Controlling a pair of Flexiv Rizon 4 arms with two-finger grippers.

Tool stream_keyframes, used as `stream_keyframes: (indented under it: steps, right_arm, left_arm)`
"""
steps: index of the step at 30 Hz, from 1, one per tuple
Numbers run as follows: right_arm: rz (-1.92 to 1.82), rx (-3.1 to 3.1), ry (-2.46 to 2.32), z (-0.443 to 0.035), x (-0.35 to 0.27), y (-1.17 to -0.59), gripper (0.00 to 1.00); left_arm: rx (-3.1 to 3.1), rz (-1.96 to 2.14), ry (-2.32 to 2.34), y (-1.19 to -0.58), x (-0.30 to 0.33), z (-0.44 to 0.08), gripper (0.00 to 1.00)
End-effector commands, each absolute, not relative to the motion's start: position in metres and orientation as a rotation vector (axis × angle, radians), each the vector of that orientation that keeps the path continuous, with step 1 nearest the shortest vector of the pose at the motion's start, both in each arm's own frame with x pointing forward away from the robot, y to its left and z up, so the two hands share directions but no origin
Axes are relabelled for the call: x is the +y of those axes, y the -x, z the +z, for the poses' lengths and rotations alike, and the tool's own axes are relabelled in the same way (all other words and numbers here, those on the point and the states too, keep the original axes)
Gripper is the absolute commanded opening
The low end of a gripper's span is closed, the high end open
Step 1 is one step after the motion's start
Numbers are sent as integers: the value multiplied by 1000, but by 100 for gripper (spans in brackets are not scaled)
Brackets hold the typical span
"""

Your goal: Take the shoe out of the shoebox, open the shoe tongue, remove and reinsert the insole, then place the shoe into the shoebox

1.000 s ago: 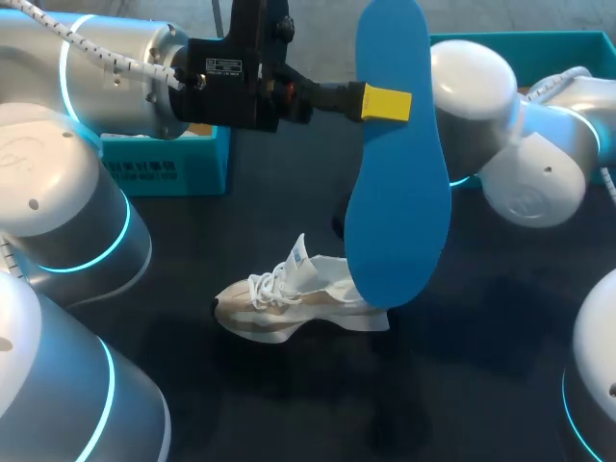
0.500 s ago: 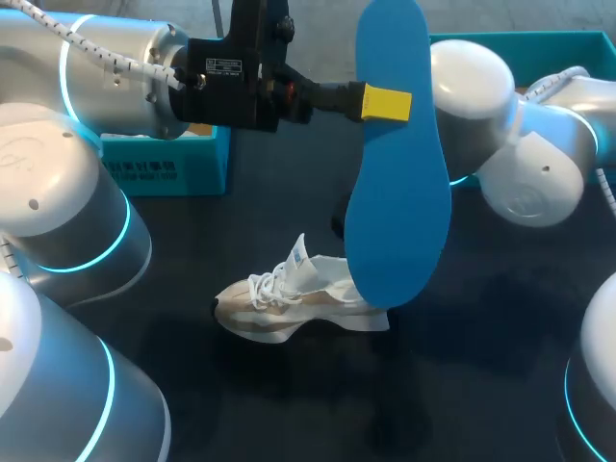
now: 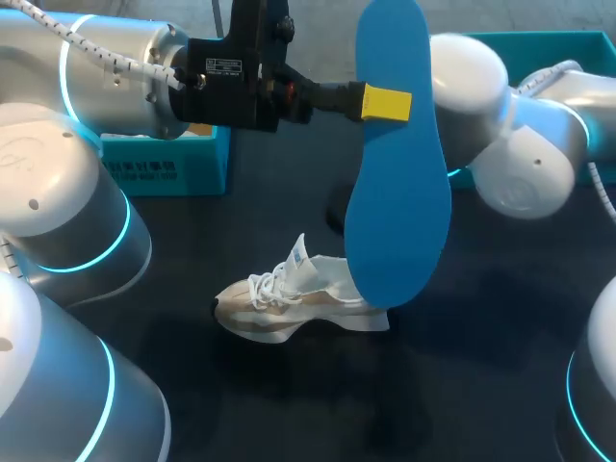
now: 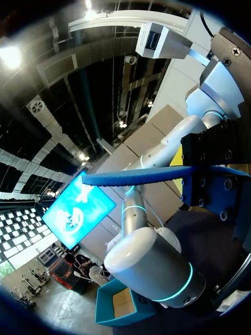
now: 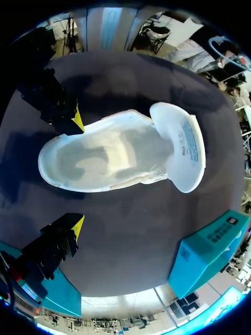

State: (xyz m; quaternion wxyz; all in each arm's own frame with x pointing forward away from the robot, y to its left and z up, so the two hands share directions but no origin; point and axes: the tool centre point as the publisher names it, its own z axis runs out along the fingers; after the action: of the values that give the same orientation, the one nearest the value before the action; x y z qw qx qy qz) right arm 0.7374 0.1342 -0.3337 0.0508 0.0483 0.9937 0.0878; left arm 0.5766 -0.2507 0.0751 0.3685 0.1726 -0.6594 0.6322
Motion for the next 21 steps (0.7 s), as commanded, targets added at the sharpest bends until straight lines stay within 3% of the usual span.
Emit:
stream_keyframes:
  steps: [1, 19, 21]
  right_arm:
    - [250, 3062, -119, -352, 153, -756, 100]
    - [194, 3130, -62, -387, 166, -770, 100]
    - [192, 3136, -62, -389, 167, -768, 88]
  left_arm:
    - [-1692, 1625, -445, -575, -251, 73, 0]
    - [-1692, 1625, -445, -575, -251, 73, 0]
    - [-1692, 1625, -445, -575, -251, 73, 0]
